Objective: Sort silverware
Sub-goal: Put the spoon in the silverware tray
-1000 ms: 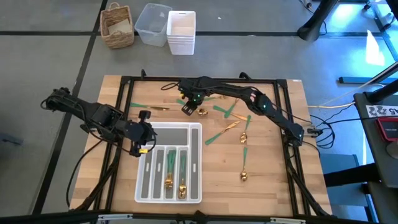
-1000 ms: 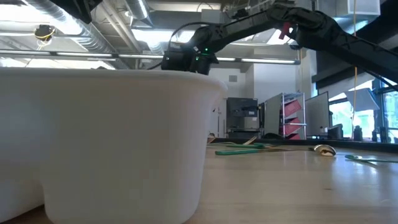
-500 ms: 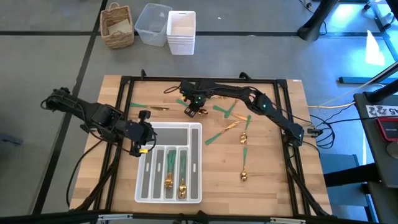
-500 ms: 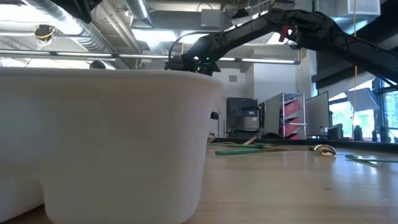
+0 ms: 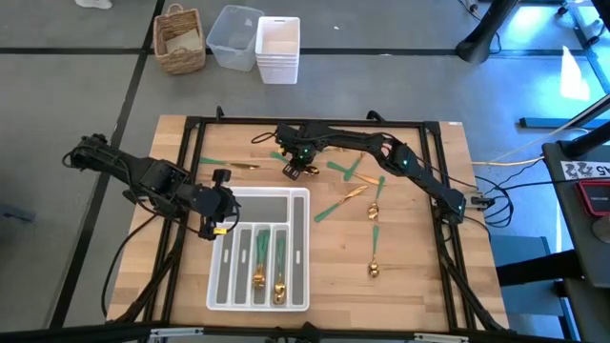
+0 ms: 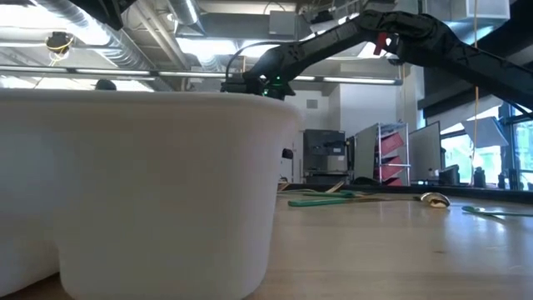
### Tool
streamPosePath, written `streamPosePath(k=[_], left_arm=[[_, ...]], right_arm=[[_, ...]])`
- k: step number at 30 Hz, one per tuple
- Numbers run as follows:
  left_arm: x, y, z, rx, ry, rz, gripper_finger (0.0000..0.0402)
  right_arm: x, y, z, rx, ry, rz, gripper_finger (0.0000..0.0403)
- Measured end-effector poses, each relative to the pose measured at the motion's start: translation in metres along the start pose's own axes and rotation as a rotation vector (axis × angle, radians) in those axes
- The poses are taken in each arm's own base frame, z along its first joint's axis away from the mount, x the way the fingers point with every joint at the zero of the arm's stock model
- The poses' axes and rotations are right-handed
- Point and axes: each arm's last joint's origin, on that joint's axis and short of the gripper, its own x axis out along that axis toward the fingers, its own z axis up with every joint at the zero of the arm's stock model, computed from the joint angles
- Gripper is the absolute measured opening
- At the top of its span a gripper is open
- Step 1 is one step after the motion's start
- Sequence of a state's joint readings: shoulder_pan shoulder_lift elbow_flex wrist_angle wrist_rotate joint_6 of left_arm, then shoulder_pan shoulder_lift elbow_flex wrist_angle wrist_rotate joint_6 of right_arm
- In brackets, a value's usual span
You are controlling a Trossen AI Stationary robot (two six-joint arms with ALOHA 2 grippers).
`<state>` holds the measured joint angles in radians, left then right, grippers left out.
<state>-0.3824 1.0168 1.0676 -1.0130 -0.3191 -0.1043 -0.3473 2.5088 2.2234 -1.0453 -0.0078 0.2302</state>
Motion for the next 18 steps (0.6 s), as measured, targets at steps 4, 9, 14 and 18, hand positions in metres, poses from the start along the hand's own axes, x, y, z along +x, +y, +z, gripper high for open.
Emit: streamPosePath(k=[4,9,14,18], left_arm=[[0.0,0.0,0.0,0.0,0.0,0.0,0.009],[0.0,0.0,0.0,-0.001,0.0,0.0,0.009],[0.0,0.0,0.0,-0.001,0.0,0.0,0.009],[0.0,0.0,0.0,-0.001,0.0,0.0,0.009]], right_arm=[[0.0,-0.0002,0.0,0.0,-0.002,-0.007,0.0095],[0.0,-0.0005,0.0001,0.0,-0.003,-0.016,0.0053],[-0.0004,-0.0004,0.0001,0.0,-0.004,-0.014,0.0008],[-0.0006,-0.0001,0.0001,0.0,-0.002,-0.005,0.001]])
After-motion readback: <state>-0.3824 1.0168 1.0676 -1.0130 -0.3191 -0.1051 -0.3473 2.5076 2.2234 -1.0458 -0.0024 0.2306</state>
